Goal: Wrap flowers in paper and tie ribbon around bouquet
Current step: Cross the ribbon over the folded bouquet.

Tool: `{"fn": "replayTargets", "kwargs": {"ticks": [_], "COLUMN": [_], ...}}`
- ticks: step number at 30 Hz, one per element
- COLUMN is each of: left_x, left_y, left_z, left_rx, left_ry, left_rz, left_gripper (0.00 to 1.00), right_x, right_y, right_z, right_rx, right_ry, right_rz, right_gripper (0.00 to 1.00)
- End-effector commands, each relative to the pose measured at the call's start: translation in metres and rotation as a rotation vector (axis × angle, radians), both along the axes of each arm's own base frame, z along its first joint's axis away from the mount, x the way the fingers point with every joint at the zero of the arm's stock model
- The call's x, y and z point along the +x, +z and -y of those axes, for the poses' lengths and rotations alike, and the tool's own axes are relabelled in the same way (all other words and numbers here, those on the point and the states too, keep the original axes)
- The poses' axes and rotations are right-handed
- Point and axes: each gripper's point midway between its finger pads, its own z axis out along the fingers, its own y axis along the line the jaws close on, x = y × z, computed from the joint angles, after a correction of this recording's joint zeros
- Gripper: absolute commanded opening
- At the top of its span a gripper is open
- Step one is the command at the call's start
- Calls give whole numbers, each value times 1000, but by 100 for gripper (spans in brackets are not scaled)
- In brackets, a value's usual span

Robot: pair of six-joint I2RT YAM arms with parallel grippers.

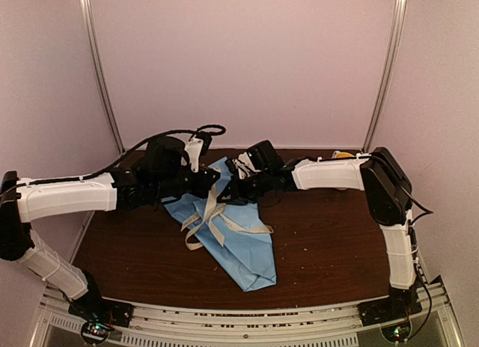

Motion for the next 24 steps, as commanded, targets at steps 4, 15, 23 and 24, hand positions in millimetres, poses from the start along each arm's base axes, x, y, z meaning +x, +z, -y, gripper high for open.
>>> {"fn": "replayTargets", "kwargs": {"ticks": [4,15,23,24], "left_x": [20,33,30,30], "left_y": [-19,-64,-69,-66], "left_z": [28,13,18,19], "left_rx": [51,50,29,18], "left_ry": [-46,27,0,-4], "left_rz": [-11,-143,-167,-164], "left_gripper": [0,0,0,0], "right_x": [-3,-8,-18,-21], "right_y": [-16,23,37,37], "right_z": [-3,29,37,38], "right_rx": [23,104,143,155], "right_ry": [-9,-69,-37,-28], "right_rz": [-81,-36,17,16], "right_gripper": [12,27,35,32]}}
